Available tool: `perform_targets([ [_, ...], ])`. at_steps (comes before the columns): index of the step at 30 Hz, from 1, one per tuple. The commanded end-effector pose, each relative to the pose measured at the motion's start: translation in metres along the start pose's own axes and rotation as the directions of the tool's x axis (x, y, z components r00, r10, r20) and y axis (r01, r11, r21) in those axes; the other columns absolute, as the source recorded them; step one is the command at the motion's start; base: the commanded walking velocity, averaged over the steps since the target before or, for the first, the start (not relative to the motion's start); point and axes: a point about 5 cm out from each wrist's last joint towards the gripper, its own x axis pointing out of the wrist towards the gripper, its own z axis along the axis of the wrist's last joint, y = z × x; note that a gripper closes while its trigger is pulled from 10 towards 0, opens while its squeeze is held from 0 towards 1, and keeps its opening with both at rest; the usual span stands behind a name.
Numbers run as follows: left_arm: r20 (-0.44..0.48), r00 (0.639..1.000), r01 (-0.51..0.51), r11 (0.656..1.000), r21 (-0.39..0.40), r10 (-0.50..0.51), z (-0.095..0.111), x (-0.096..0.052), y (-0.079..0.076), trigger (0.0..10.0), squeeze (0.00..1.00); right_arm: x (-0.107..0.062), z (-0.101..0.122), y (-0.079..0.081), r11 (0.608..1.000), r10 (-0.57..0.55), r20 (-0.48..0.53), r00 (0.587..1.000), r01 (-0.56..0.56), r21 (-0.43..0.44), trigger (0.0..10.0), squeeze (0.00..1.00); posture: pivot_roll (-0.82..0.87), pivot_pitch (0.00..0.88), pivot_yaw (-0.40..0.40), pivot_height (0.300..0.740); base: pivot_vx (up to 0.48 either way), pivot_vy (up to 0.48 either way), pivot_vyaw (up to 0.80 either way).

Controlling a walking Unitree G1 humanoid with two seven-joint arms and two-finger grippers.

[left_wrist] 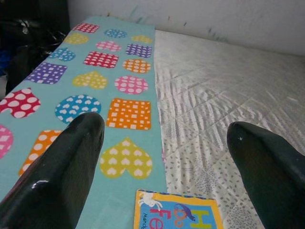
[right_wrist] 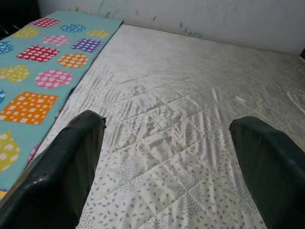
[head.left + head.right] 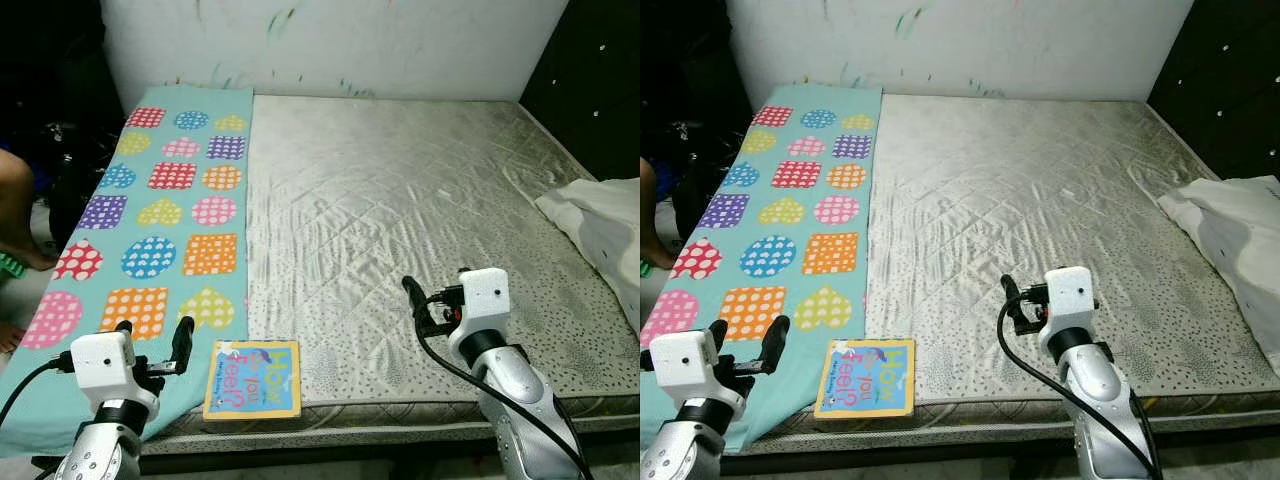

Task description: Clean up the room

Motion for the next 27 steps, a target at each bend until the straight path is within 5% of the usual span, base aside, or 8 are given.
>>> perform_targets([
  [1, -0.019, 1.0, -0.003, 1.0, 0.005, 0.003, -0.003, 0.0, -0.001, 10.0, 0.0, 0.001, 0.004, -0.002, 1.0, 0.002, 0.011, 1.0, -0.002, -0.002, 10.0, 0.0, -0.08, 0.072, -0.061, 0.74, 0.0, 0.0, 0.0],
  [27, -0.034, 0.999, 0.001, 1.0, 0.022, -0.001, -0.006, 0.011, -0.006, 10.0, 0.0, 0.006, 0.005, 0.006, 0.999, 0.054, 0.013, 0.998, -0.054, -0.001, 10.0, 0.0, -0.09, 0.075, -0.064, 0.726, 0.0, 0.0, 0.0],
])
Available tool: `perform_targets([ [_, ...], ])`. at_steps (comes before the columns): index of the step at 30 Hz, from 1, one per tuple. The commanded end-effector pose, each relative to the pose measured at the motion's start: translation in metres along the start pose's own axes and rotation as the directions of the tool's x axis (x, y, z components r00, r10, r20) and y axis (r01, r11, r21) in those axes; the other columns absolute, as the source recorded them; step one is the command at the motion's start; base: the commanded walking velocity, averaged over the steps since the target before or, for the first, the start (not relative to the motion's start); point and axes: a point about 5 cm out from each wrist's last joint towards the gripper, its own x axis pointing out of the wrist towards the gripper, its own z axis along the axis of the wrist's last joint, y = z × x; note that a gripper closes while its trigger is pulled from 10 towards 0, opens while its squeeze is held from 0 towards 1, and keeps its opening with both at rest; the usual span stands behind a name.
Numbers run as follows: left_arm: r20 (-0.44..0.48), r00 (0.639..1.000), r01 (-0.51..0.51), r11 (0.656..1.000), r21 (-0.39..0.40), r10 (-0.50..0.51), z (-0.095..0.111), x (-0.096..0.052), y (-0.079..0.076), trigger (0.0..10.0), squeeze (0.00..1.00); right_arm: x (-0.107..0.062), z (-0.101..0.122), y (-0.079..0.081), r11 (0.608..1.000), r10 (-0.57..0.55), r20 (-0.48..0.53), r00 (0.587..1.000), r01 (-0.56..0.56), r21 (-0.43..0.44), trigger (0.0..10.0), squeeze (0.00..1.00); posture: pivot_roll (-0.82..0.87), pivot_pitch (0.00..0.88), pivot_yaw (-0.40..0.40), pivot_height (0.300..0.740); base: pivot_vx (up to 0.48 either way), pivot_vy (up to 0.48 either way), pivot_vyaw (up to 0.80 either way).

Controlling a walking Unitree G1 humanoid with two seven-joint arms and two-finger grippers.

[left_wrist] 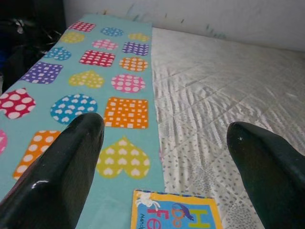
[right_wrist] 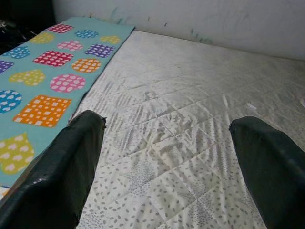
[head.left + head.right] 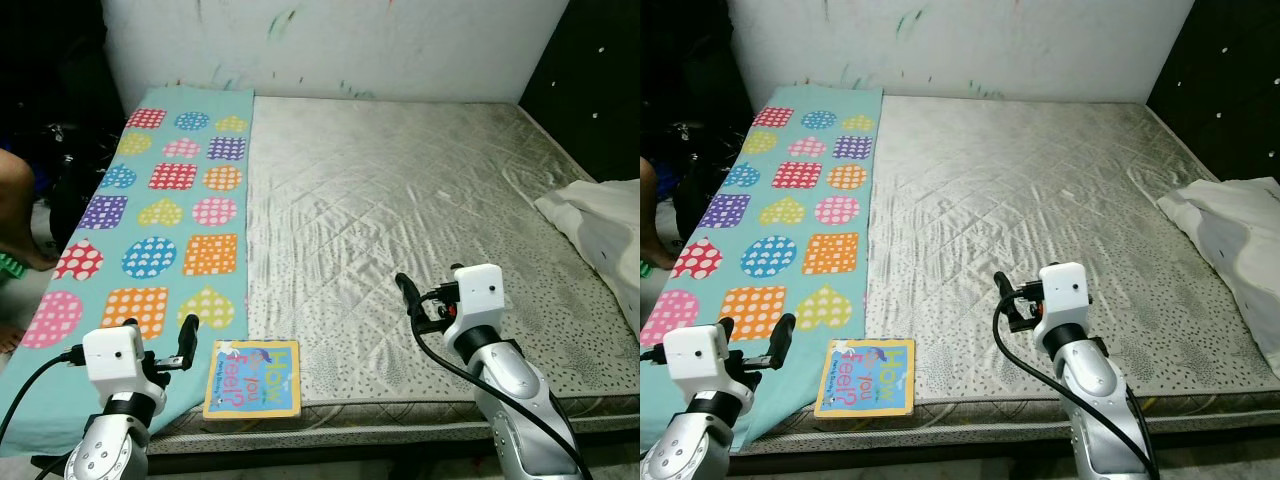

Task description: Clean up the room

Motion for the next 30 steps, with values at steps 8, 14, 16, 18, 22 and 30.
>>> perform_targets([
  [8, -0.016, 1.0, -0.014, 1.0, 0.006, 0.014, -0.0026, -0.0005, 0.0007, 10.0, 0.0, 0.002, 0.0008, 0.0001, 1.0, 0.016, -0.002, 1.0, -0.016, -0.006, 10.0, 0.0, -0.09, 0.075, -0.066, 0.726, 0.0, 0.0, 0.0],
  [14, -0.018, 1.0, -0.011, 1.0, 0.006, 0.012, -0.0033, -0.0007, 0.0004, 10.0, 0.0, 0.0023, 0.0005, 0.0016, 1.0, 0.026, -0.003, 1.0, -0.026, -0.008, 10.0, 0.0, -0.09, 0.069, -0.069, 0.7, 0.0, 0.0, 0.0],
  [16, -0.018, 1.0, -0.011, 1.0, 0.007, 0.011, -0.0033, -0.0007, 0.0004, 10.0, 0.0, 0.0023, 0.0005, 0.0017, 1.0, 0.027, -0.003, 1.0, -0.027, -0.008, 10.0, 0.0, -0.09, 0.069, -0.069, 0.696, 0.0, 0.0, 0.0],
  [18, -0.018, 1.0, -0.011, 1.0, 0.007, 0.011, -0.0035, -0.0007, 0.0004, 10.0, 0.0, 0.0023, 0.0003, 0.0018, 1.0, 0.03, -0.003, 1.0, -0.03, -0.008, 10.0, 0.0, -0.08, 0.067, -0.07, 0.678, 0.0, 0.0, 0.0],
  [22, -0.019, 1.0, -0.011, 1.0, 0.007, 0.012, -0.0038, -0.0007, 0.0002, 10.0, 0.0, 0.0024, 0.0003, 0.002, 0.999, 0.033, -0.003, 0.999, -0.033, -0.009, 10.0, 0.0, -0.08, 0.067, -0.07, 0.66, 0.0, 0.0, 0.0],
  [30, -0.014, 1.0, -0.011, 1.0, 0.009, 0.012, -0.0037, -0.0008, -0.0005, 10.0, 0.0, 0.0045, 0.0002, 0.0025, 0.999, 0.038, -0.004, 0.999, -0.038, -0.013, 10.0, 0.0, -0.08, 0.061, -0.072, 0.652, 0.0, 0.0, 0.0],
])
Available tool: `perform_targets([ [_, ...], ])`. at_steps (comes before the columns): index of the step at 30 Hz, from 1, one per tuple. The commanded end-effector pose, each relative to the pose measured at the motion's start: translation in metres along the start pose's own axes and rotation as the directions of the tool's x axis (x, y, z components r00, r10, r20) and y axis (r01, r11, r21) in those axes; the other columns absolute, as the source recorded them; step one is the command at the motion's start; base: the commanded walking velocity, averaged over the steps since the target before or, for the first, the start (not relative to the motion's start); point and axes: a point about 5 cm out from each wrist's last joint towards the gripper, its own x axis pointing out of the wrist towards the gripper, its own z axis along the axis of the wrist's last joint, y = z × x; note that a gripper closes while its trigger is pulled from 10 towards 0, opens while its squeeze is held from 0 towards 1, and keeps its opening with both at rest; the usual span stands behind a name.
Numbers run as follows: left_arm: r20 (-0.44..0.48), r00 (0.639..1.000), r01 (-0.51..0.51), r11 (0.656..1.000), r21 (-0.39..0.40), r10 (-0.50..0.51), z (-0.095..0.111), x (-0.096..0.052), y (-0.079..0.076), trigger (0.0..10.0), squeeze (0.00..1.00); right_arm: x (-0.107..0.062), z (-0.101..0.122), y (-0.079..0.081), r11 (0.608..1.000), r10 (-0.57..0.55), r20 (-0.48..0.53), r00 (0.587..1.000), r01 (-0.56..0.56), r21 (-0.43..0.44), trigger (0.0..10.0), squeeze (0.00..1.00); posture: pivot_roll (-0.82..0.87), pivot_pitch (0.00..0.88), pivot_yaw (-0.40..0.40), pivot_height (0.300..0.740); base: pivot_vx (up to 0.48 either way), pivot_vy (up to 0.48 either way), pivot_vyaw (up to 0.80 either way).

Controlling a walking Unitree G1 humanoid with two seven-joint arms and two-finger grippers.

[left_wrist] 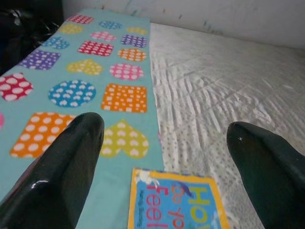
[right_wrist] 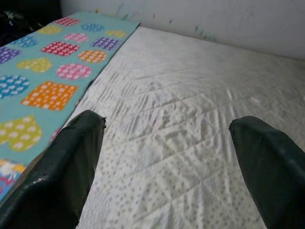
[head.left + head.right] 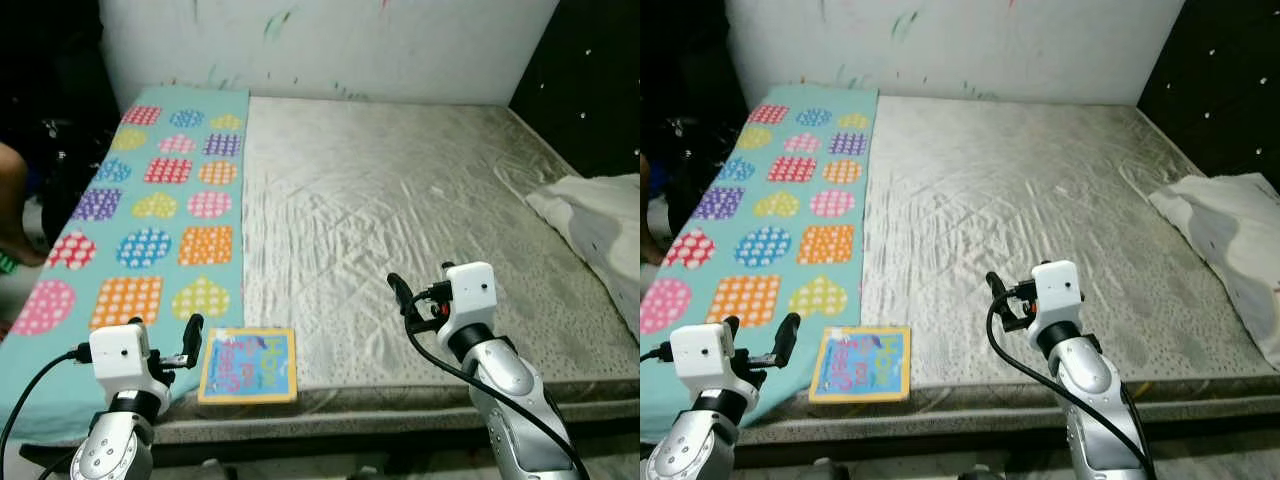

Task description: Clean up the room

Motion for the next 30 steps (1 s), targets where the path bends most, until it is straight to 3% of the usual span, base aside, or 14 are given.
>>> perform_targets([
  [1, -0.003, 1.0, 0.0, 1.0, 0.004, 0.0, -0.0012, -0.0005, -0.0004, 10.0, 0.0, 0.0015, 0.0016, -0.0032, 1.0, -0.002, 0.003, 1.0, 0.002, -0.01, 10.0, 0.0, -0.08, 0.061, -0.072, 0.652, 0.0, 0.0, 0.0],
  [16, 0.019, 1.0, 0.0, 1.0, -0.018, 0.001, 0.0039, 0.0005, -0.0002, 10.0, 0.0, 0.0069, 0.0041, -0.001, 1.0, 0.019, 0.009, 1.0, -0.018, -0.025, 10.0, 0.0, -0.08, 0.079, -0.073, 0.652, 0.0, 0.0, 0.0],
  [30, 0.018, 1.0, 0.016, 1.0, -0.02, -0.015, 0.0046, 0.0022, -0.0014, 10.0, 0.0, 0.0086, 0.0036, 0.0023, 0.998, 0.036, 0.013, 0.999, -0.035, -0.055, 10.0, 0.0, -0.08, 0.081, -0.07, 0.652, 0.271, 0.0, 0.0],
])
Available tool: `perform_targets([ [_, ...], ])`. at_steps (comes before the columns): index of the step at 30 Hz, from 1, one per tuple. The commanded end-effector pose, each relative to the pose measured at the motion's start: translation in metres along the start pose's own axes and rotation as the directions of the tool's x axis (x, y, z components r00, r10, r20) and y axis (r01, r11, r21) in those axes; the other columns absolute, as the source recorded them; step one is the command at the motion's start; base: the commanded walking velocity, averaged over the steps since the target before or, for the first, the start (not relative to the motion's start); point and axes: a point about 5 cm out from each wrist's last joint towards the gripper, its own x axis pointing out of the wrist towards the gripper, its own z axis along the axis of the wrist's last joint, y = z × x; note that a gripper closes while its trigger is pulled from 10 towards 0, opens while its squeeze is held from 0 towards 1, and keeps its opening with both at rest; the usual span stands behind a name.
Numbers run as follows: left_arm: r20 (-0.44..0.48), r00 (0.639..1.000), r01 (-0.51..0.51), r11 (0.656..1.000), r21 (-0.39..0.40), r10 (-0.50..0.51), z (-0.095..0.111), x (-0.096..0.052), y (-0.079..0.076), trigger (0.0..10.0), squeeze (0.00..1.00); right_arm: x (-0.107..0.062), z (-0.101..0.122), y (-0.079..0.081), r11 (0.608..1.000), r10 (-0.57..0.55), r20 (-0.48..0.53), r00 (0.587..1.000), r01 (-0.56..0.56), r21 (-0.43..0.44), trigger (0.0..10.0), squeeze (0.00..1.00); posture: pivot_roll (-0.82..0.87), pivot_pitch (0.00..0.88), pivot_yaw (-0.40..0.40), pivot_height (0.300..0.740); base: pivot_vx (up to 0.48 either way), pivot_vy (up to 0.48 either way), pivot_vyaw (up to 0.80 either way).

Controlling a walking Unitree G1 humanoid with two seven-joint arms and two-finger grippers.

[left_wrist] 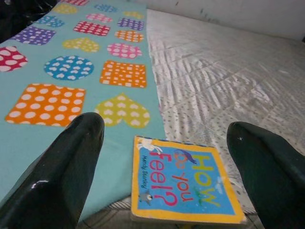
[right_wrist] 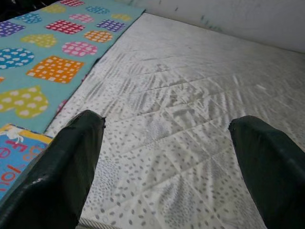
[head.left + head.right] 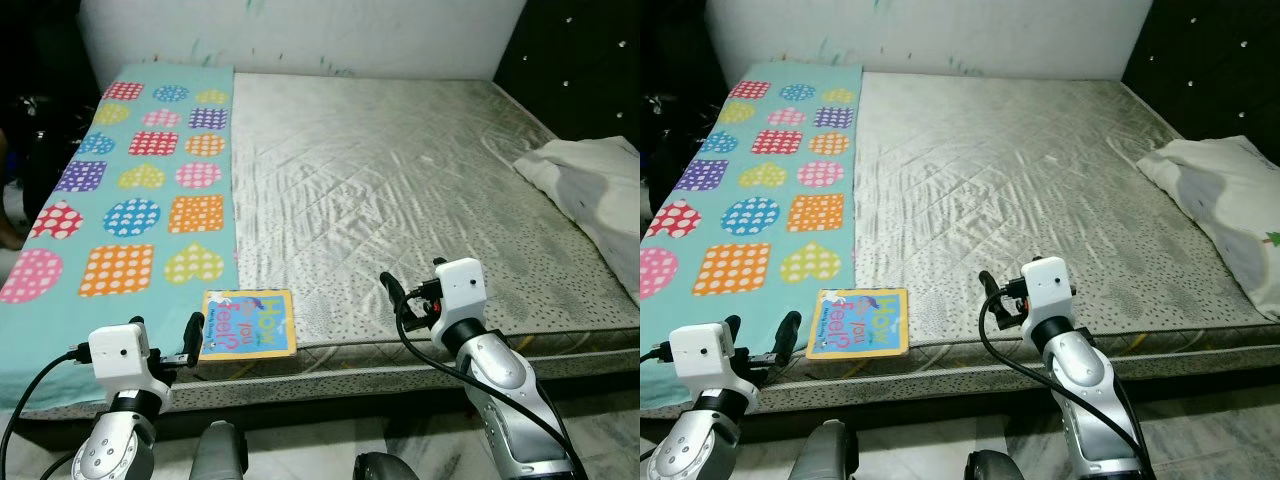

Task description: Clean up the room

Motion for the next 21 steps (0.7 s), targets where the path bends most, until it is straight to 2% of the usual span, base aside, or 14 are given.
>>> perform_targets([
  [1, 0.006, 1.0, 0.012, 1.0, 0.002, -0.012, 0.0025, 0.001, -0.0008, 10.0, 0.0, 0.0007, -0.0003, -0.0012, 1.0, 0.0, -0.001, 1.0, 0.0, -0.007, 10.0, 0.0, -0.08, 0.081, -0.07, 0.652, 0.289, 0.0, 0.0],
  [12, -0.007, 1.0, 0.017, 1.0, 0.006, -0.017, 0.0013, 0.003, -0.0011, 10.0, 0.0, 0.0023, -0.0012, -0.0011, 1.0, 0.001, -0.002, 1.0, -0.001, 0.012, 10.0, 0.0, -0.09, 0.091, -0.067, 0.652, 0.296, 0.0, 0.0],
  [21, -0.014, 1.0, 0.007, 1.0, 0.013, -0.007, -0.0004, 0.004, -0.0008, 10.0, 0.0, 0.0025, -0.0009, -0.0004, 1.0, 0.014, 0.003, 1.0, -0.014, 0.001, 10.0, 0.0, -0.08, 0.09, -0.068, 0.652, 0.0, 0.0, 0.0],
])
